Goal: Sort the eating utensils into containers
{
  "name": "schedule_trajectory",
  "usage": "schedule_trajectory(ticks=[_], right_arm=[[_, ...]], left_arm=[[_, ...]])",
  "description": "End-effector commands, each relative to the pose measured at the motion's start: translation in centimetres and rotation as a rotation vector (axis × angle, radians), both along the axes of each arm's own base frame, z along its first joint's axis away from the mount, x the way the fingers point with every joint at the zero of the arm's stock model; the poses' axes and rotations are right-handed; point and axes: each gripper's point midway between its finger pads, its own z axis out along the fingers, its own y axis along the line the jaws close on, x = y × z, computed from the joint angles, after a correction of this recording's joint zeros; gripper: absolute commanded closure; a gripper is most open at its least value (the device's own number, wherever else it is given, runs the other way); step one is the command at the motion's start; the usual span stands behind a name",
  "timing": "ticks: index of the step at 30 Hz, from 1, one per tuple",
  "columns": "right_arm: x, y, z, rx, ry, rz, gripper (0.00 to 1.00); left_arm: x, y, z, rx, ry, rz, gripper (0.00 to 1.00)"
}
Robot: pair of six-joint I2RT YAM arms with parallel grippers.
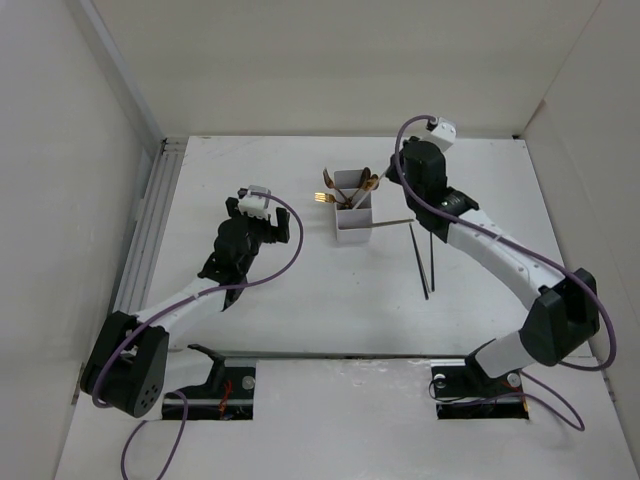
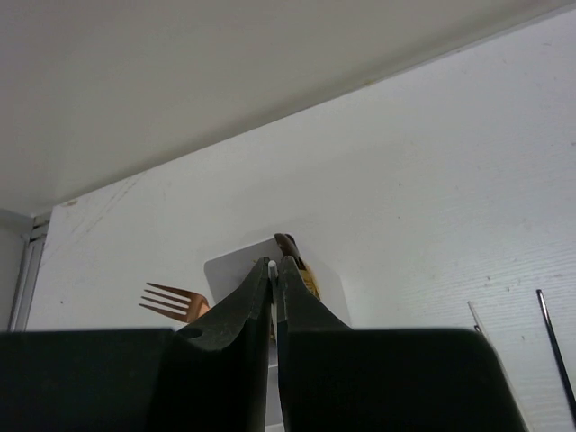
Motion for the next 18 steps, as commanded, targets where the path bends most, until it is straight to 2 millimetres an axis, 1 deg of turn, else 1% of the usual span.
schedule_trajectory(ticks=[1,2,3,5,7,9,10,11,13,14,16,17,18], right_arm=[[-1.4,-0.7,2.7,-0.022,-0.055,-0.024,1.00],[-1.9,-0.8,3.6,-0.042,-0.073,-0.018,1.00],[-1.9,-0.9,3.6,-0.044,-0.074,-0.027,1.00],[-2.7,-1.6,5.2,-0.028,-0.102,-0.040,1.00],[-3.6,-1.5,5.0,-0.032,-0.103,-0.039,1.00],[-4.0,-1.7,5.4,-0.025,-0.113,-0.039,1.00],[-4.5,-1.6,5.3,-0.025,-0.112,-0.030,1.00],[-4.5,-1.6,4.3,-0.024,-0.096,-0.031,1.00],[-4.6,-1.3,3.5,-0.010,-0.080,-0.023,1.00],[-4.7,-1.1,2.6,-0.009,-0.063,-0.012,1.00],[-4.2,-0.9,0.1,-0.005,-0.016,-0.032,1.00],[-4.0,-0.9,-0.4,-0.004,-0.006,-0.043,1.00],[-3.8,-0.7,-1.1,-0.014,0.008,-0.043,1.00]], left_arm=[[0.0,0.0,2.2,-0.027,-0.073,-0.008,0.18],[-0.1,-0.1,2.2,-0.028,-0.072,-0.017,0.18],[-0.1,-0.2,2.2,-0.028,-0.072,-0.017,0.18],[-0.1,-0.2,2.2,-0.028,-0.072,-0.017,0.18],[-0.2,-0.3,2.2,-0.039,-0.069,-0.025,0.18],[-0.2,-0.3,2.2,-0.039,-0.069,-0.025,0.18],[-0.2,-0.3,2.2,-0.039,-0.069,-0.025,0.18],[-0.2,-0.3,2.2,-0.039,-0.069,-0.025,0.18],[-0.2,-0.3,2.2,-0.039,-0.069,-0.025,0.18],[-0.2,-0.3,2.2,-0.039,-0.069,-0.025,0.18],[-0.2,-0.3,2.6,-0.042,-0.077,-0.025,0.18],[-0.4,-0.3,2.1,-0.039,-0.069,-0.025,0.18],[-0.4,-0.3,2.1,-0.039,-0.069,-0.025,0.18]])
